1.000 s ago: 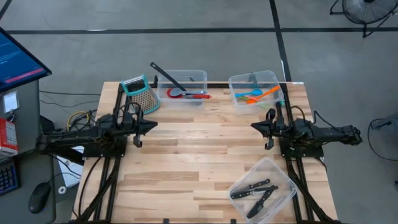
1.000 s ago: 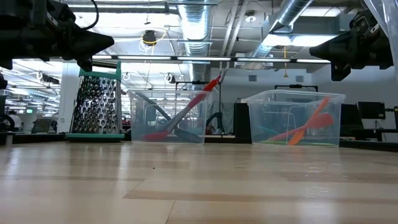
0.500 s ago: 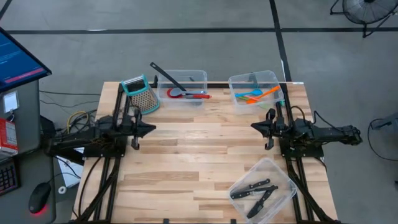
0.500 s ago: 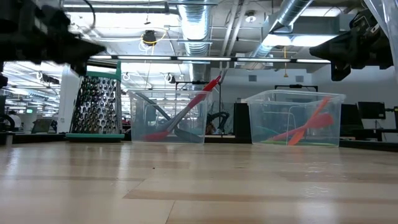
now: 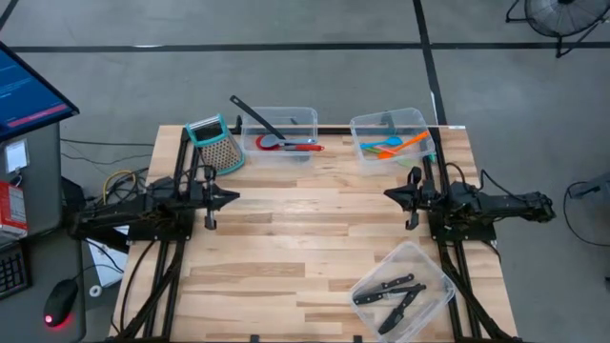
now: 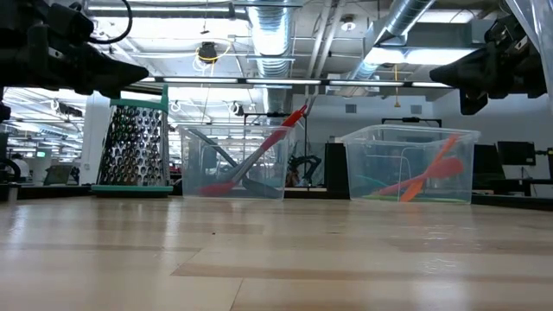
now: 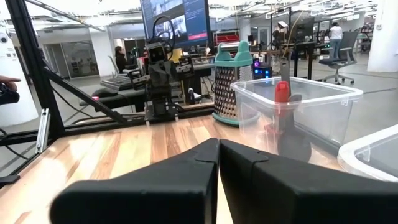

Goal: Pick & Place Kitchen Items
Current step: Return to Home Position

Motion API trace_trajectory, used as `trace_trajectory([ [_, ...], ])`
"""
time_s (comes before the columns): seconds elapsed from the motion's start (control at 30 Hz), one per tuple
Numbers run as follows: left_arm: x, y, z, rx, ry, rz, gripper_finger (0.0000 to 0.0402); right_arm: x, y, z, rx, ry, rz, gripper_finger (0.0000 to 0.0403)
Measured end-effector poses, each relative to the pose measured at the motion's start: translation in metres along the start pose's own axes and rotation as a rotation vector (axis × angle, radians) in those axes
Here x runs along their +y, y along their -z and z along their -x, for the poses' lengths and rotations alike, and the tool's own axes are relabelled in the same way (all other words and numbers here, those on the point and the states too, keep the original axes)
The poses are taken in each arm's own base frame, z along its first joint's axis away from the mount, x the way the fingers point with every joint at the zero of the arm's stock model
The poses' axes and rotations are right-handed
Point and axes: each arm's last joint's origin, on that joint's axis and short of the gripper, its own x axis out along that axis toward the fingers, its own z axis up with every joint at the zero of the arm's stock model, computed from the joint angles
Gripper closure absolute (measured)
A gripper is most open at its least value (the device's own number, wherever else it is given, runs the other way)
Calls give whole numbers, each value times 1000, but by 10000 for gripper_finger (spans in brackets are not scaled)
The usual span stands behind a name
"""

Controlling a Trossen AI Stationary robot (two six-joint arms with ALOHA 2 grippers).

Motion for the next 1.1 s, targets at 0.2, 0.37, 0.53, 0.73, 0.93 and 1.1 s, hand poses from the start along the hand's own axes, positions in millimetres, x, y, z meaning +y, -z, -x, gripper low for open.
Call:
trace_trajectory([
  [0.2, 0, 0, 0, -1, 1, 0, 399, 0, 0, 0, 0, 0, 0, 393],
  [0.37, -2, -1, 0, -6, 19, 0, 399, 0, 0, 0, 0, 0, 0, 393],
  [0.53, -4, -2, 0, -17, 50, 1, 399, 0, 0, 0, 0, 0, 0, 393],
  [0.73, -5, -2, 0, -25, 49, 1, 399, 0, 0, 0, 0, 0, 0, 393],
  [0.93, -4, -3, 0, -28, 48, 2, 399, 0, 0, 0, 0, 0, 0, 393],
  [1.1, -4, -3, 0, -32, 44, 1, 399, 0, 0, 0, 0, 0, 0, 393],
])
